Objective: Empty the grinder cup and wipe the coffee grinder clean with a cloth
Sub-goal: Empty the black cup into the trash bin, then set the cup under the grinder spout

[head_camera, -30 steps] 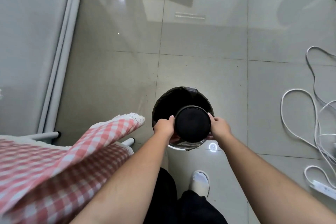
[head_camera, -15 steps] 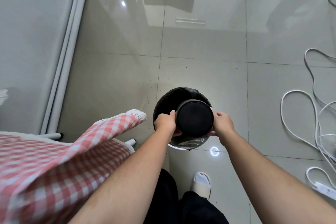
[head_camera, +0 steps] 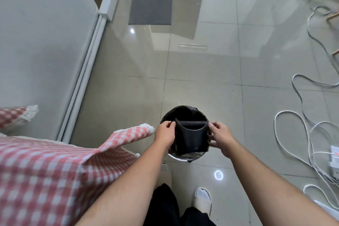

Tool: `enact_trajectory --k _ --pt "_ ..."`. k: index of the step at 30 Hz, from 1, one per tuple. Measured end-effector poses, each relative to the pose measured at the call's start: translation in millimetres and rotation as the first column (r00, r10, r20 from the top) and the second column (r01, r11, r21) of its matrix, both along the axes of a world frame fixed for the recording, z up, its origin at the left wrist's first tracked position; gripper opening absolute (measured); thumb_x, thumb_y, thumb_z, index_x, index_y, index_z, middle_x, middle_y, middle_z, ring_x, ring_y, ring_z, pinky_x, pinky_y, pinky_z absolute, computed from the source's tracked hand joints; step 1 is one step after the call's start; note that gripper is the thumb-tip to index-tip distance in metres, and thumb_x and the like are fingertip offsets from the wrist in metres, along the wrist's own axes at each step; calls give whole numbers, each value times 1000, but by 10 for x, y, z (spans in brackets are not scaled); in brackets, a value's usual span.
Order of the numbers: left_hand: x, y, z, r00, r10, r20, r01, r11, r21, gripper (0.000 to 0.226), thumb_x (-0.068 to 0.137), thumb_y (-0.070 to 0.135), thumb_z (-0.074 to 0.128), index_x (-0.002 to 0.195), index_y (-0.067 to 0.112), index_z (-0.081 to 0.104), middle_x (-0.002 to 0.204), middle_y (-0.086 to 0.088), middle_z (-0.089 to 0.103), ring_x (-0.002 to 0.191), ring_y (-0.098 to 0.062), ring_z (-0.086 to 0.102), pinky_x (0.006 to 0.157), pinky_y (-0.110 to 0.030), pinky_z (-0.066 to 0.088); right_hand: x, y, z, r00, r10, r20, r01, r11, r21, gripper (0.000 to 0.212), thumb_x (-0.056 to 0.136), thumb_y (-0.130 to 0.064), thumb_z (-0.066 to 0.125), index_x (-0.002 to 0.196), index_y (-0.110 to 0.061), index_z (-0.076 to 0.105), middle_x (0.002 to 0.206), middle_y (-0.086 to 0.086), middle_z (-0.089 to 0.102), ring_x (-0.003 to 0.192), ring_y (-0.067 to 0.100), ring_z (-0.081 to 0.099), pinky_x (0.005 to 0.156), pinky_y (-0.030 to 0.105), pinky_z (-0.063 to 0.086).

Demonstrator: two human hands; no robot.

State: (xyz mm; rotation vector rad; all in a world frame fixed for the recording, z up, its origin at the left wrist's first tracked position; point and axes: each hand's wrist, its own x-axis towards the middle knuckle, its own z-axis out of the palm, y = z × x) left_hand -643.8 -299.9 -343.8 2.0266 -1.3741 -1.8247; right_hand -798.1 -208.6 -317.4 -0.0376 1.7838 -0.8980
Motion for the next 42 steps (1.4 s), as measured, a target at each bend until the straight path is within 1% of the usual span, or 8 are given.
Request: enact_trajectory --k 5,13,21,26,30,35,38,42 --pt "-14 35 739 996 17 -83 -32 980 -194 18 100 16 48 103 17 66 103 -5 70 97 -21 62 87 -31 48 -13 -26 671 1000 2 -18 -5 989 -150 11 100 -15 40 102 -13 51 89 2 57 72 15 56 60 30 48" --pt "20 149 1800 966 114 -232 -194 914 -356 30 97 8 44 88 31 60 105 -3 70 104 -25 63 96 -42 51 4 -102 1729 994 73 -80 -100 910 -403 19 99 0 35 96 -13 48 92 2 56 81 18 55 65 32 49" --pt "1023 291 2688 877 326 -353 -467 753 -464 32 97 5 46 90 32 63 104 1 70 103 -23 66 97 -46 52 765 -466 2679 903 365 -227 -426 703 -570 28 98 1 33 93 -18 53 102 4 59 87 15 58 68 28 49" --pt "2165 527 3091 777 515 -362 -625 569 -534 30 97 5 48 91 30 61 104 -6 68 105 -29 65 97 -51 51 1882 -614 3145 755 562 -337 -632 488 -602 22 99 -3 37 102 -15 54 111 7 61 101 22 57 69 29 50" --pt "3020 1006 3328 675 657 -335 -703 437 -561 24 98 13 47 117 18 61 119 -6 66 108 -23 63 97 -45 52 2864 -555 3306 626 666 -406 -728 314 -609 20 98 -1 38 112 -7 51 110 8 61 98 22 57 66 28 50" --pt "4149 1790 3468 492 830 -263 -763 265 -590 26 101 14 46 123 15 58 114 1 59 107 -19 58 88 -28 46 4236 -267 3254 350 773 -528 -861 44 -507 19 97 -5 41 107 -12 55 105 2 66 88 19 64 62 34 49" --pt "4777 2264 3436 421 880 -222 -790 235 -566 23 98 10 48 116 18 61 119 -6 65 106 -25 62 94 -38 51 5004 -114 2978 170 754 -635 -921 -107 -374 19 93 -17 46 105 -23 59 100 -2 70 88 21 67 75 44 57" --pt "5550 2885 3317 411 908 -85 -759 289 -584 22 97 11 49 101 28 62 107 -2 69 97 -22 66 83 -35 54 5868 379 2898 0 749 -663 -941 -225 -254 20 92 -8 50 109 -14 60 94 3 69 75 19 63 58 28 47"
